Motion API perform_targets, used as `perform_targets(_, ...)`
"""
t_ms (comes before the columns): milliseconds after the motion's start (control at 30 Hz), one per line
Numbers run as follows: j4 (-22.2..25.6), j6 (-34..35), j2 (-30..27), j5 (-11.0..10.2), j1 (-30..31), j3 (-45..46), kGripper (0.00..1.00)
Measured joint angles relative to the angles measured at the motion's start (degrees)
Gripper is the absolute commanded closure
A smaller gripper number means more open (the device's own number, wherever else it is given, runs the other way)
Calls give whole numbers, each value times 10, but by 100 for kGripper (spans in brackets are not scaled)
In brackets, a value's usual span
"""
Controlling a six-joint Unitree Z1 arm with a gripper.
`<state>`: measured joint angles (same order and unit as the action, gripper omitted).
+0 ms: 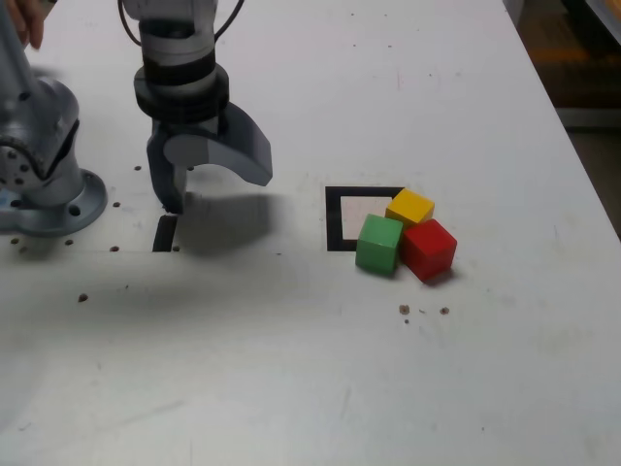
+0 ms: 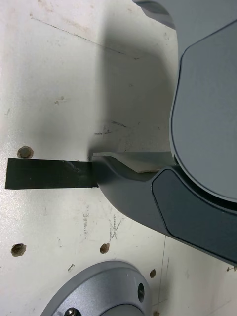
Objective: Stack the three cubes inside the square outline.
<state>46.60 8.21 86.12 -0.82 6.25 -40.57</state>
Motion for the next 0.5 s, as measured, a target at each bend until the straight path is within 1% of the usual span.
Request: perform_targets(500,-3,6,-8,-6,0,4,1)
